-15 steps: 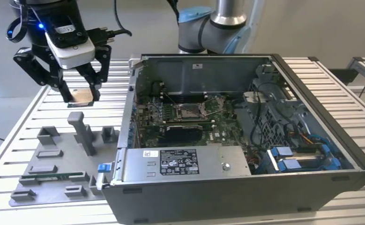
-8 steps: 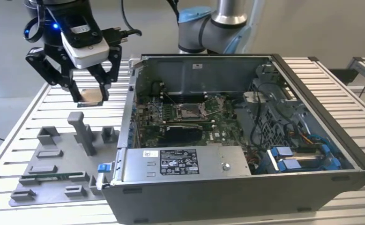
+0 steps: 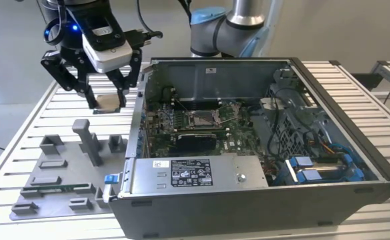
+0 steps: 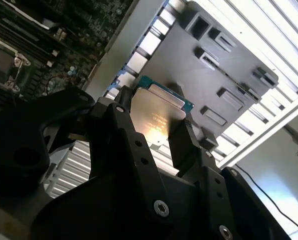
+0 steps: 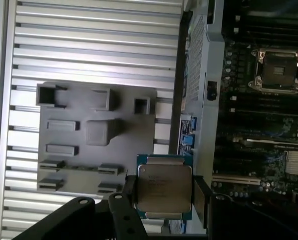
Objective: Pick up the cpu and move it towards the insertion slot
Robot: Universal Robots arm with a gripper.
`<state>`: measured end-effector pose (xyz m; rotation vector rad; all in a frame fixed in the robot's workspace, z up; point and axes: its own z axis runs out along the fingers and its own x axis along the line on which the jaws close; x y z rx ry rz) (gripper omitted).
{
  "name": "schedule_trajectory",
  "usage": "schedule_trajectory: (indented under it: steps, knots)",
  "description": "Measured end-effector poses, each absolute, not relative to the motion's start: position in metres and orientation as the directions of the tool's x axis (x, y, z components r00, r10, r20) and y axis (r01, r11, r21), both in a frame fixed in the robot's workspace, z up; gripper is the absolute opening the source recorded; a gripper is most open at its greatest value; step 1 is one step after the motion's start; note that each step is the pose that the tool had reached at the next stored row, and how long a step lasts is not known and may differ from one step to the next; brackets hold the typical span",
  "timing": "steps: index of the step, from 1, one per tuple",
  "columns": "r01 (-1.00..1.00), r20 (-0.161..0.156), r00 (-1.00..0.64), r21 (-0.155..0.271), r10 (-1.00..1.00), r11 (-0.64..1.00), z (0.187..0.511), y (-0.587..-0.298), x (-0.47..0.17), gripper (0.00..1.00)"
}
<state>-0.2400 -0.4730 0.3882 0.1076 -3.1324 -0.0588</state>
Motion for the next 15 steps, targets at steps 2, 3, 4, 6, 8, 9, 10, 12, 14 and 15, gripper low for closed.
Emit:
schedule_trajectory:
  steps: [2,3,4,6,8,9,10,12,14,15]
  knots:
    - [-0.069,0.005,-0.998,0.038,-0.069,0.997,0.388,-0.473,-0.235,0.0]
    - [-0.068,0.005,-0.998,0.038,-0.069,0.997,0.388,-0.473,-0.233,0.0]
    - [-0.068,0.006,-0.998,0.038,-0.069,0.997,0.388,-0.473,-0.23,0.0]
    - [-0.069,0.006,-0.998,0.038,-0.069,0.997,0.388,-0.473,-0.223,0.0]
    - [-0.068,0.006,-0.998,0.038,-0.069,0.997,0.388,-0.473,-0.216,0.0]
    - [-0.068,0.006,-0.998,0.038,-0.069,0.997,0.388,-0.473,-0.212,0.0]
    - [-0.068,0.006,-0.998,0.038,-0.069,0.997,0.388,-0.473,-0.209,0.0]
    - [-0.068,0.005,-0.998,0.038,-0.069,0.997,0.388,-0.473,-0.201,0.0]
    - [-0.069,0.006,-0.998,0.038,-0.069,0.997,0.388,-0.473,-0.192,0.0]
    - [-0.068,0.005,-0.998,0.038,-0.069,0.997,0.388,-0.473,-0.187,0.0]
